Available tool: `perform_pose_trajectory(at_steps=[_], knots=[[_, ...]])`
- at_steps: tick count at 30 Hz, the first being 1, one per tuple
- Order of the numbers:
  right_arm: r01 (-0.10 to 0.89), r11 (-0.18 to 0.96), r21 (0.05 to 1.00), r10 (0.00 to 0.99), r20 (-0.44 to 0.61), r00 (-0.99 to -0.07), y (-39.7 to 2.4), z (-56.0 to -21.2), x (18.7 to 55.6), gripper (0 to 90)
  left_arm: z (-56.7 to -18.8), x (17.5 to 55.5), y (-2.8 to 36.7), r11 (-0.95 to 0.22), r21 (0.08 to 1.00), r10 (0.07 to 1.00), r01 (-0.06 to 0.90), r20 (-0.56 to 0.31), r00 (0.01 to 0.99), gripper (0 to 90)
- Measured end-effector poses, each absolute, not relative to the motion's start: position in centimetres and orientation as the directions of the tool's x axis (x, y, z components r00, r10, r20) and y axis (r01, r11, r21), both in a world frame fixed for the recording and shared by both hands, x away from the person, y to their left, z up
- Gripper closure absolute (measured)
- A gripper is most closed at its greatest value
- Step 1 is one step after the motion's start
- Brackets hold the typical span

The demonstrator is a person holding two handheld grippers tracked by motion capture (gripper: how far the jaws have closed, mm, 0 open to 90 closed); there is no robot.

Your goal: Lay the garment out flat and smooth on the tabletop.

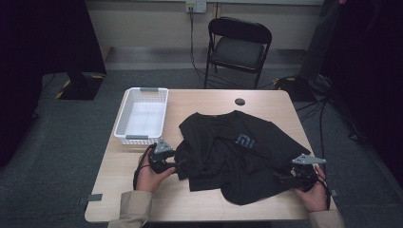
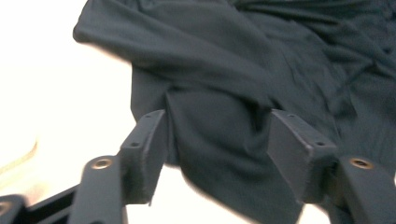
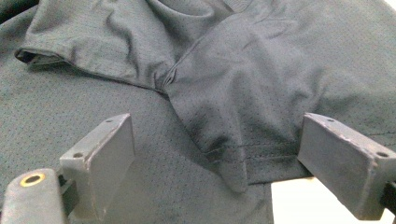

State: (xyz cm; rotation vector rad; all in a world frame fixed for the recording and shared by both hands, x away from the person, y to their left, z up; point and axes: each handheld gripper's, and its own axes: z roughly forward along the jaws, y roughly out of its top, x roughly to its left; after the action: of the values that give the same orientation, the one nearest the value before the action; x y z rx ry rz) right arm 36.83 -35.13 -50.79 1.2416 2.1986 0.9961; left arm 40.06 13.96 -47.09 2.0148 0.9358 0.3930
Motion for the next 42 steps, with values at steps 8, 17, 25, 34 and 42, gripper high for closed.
perform_pose_trajectory(at_steps=[8,17,25,34,42], knots=[[0.556,0.341,0.758,0.861,-0.015,-0.508,-35.1,-50.8,36.8,10.3,-46.7,44.5,12.3,-0.325,0.811,0.812,0.486,-0.024,0.583,38.3],[0.556,0.341,0.758,0.862,-0.015,-0.508,-35.1,-50.8,36.8,10.3,-48.4,47.7,11.1,-0.319,0.761,0.839,0.564,-0.050,0.543,49.8],[0.556,0.341,0.758,0.862,-0.015,-0.507,-35.1,-50.8,36.8,10.3,-48.7,48.8,10.4,-0.370,0.725,0.822,0.581,-0.035,0.568,70.3],[0.556,0.340,0.758,0.862,-0.014,-0.507,-35.1,-50.8,36.8,10.3,-45.6,48.5,7.9,-0.477,0.730,0.777,0.489,0.090,0.623,87.6],[0.556,0.340,0.758,0.862,-0.015,-0.507,-35.1,-50.8,36.8,10.3,-45.1,47.1,4.8,-0.549,0.730,0.676,0.407,0.102,0.730,76.8]])
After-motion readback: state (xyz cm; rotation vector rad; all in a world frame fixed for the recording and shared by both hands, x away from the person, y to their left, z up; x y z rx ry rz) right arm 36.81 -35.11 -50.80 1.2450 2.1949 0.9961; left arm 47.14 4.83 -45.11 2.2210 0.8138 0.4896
